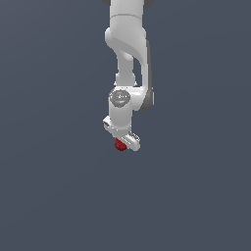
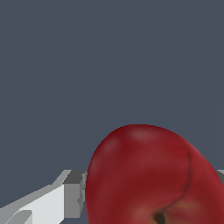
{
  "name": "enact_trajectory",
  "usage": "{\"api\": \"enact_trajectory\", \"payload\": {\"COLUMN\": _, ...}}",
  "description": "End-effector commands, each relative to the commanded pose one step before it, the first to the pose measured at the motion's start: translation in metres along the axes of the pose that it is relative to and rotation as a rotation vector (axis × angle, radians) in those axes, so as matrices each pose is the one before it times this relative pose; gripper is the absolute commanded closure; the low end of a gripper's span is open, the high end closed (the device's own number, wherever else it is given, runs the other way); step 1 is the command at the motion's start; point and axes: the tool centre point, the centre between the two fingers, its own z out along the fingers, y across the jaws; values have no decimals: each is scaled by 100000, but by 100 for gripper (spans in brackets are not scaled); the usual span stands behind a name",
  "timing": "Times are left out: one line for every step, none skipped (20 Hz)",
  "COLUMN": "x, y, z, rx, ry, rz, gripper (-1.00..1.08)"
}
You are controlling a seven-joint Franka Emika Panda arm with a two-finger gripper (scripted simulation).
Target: Pick up the object and move it to a goal position.
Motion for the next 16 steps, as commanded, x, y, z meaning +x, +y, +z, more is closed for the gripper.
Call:
{"api": "enact_trajectory", "payload": {"x": 41, "y": 89, "z": 111, "rx": -122, "ry": -34, "rz": 94, "gripper": 108}}
{"api": "enact_trajectory", "payload": {"x": 0, "y": 0, "z": 0, "rx": 0, "ry": 0, "rz": 0, "gripper": 108}}
{"api": "enact_trajectory", "payload": {"x": 0, "y": 0, "z": 0, "rx": 0, "ry": 0, "rz": 0, "gripper": 108}}
{"api": "enact_trajectory", "payload": {"x": -36, "y": -82, "z": -105, "rx": 132, "ry": 30, "rz": -88, "gripper": 108}}
{"api": "enact_trajectory", "payload": {"x": 4, "y": 16, "z": -23, "rx": 0, "ry": 0, "rz": 0, "gripper": 108}}
{"api": "enact_trajectory", "payload": {"x": 13, "y": 49, "z": -69, "rx": 0, "ry": 0, "rz": 0, "gripper": 108}}
{"api": "enact_trajectory", "payload": {"x": 21, "y": 81, "z": -115, "rx": 0, "ry": 0, "rz": 0, "gripper": 108}}
{"api": "enact_trajectory", "payload": {"x": 30, "y": 114, "z": -161, "rx": 0, "ry": 0, "rz": 0, "gripper": 108}}
{"api": "enact_trajectory", "payload": {"x": 38, "y": 147, "z": -207, "rx": 0, "ry": 0, "rz": 0, "gripper": 108}}
{"api": "enact_trajectory", "payload": {"x": 47, "y": 180, "z": -254, "rx": 0, "ry": 0, "rz": 0, "gripper": 108}}
{"api": "enact_trajectory", "payload": {"x": 56, "y": 213, "z": -301, "rx": 0, "ry": 0, "rz": 0, "gripper": 108}}
{"api": "enact_trajectory", "payload": {"x": 64, "y": 247, "z": -349, "rx": 0, "ry": 0, "rz": 0, "gripper": 108}}
{"api": "enact_trajectory", "payload": {"x": 84, "y": 293, "z": -392, "rx": 27, "ry": -33, "rz": 24, "gripper": 108}}
{"api": "enact_trajectory", "payload": {"x": 83, "y": 315, "z": -447, "rx": 0, "ry": 0, "rz": 0, "gripper": 108}}
{"api": "enact_trajectory", "payload": {"x": 92, "y": 350, "z": -497, "rx": 0, "ry": 0, "rz": 0, "gripper": 108}}
{"api": "enact_trajectory", "payload": {"x": 102, "y": 385, "z": -548, "rx": 0, "ry": 0, "rz": 0, "gripper": 108}}
